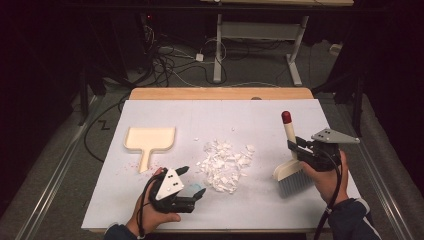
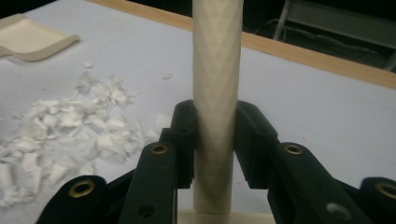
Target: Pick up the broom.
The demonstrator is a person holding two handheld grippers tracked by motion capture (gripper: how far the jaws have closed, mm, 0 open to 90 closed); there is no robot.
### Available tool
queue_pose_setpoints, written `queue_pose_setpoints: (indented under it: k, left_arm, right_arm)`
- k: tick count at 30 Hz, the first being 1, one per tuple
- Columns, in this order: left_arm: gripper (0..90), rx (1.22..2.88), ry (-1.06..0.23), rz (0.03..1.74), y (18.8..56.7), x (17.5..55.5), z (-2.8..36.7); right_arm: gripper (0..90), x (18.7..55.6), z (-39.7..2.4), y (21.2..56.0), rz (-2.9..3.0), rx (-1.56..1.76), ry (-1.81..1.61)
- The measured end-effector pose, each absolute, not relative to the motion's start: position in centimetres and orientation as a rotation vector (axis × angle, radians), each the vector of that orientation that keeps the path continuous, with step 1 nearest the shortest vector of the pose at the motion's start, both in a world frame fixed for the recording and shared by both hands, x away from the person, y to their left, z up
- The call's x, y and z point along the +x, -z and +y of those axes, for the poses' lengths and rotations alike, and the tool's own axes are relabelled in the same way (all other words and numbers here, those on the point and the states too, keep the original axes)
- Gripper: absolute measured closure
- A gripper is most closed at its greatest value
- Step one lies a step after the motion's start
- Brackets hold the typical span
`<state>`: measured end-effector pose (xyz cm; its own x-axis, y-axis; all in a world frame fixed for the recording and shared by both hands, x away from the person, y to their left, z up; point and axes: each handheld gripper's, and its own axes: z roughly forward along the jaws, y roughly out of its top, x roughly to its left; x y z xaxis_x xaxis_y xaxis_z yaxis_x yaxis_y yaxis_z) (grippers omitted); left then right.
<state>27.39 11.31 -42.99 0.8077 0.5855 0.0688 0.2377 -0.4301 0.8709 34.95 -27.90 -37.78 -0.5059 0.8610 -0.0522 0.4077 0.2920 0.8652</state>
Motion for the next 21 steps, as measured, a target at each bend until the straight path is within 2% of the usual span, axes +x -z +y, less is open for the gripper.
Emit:
queue_pose_setpoints:
  k: [11,15,16,18,21]
  left_arm:
    - [18.5,2.024,-0.307,0.409,42.0,28.0,0.9]
    - [20.5,2.002,-0.238,0.422,42.4,28.6,-1.6]
    - [21.5,1.969,-0.167,0.457,42.6,29.0,-2.2]
    - [22.7,1.96,-0.171,0.486,42.8,29.2,-3.0]
    - [29.6,1.933,-0.168,0.531,43.1,29.5,-3.0]
  right_arm:
    - [72.1,32.7,-23.8,36.7,2.093,0.993,-1.169]
    - [72.1,31.8,-22.8,36.6,2.098,0.95,-1.184]
    - [72.0,31.7,-22.5,36.5,2.121,0.938,-1.179]
    - [72.1,31.1,-22.0,36.4,2.1,0.931,-1.213]
    - [72.0,30.3,-21.3,36.0,2.109,0.881,-1.226]
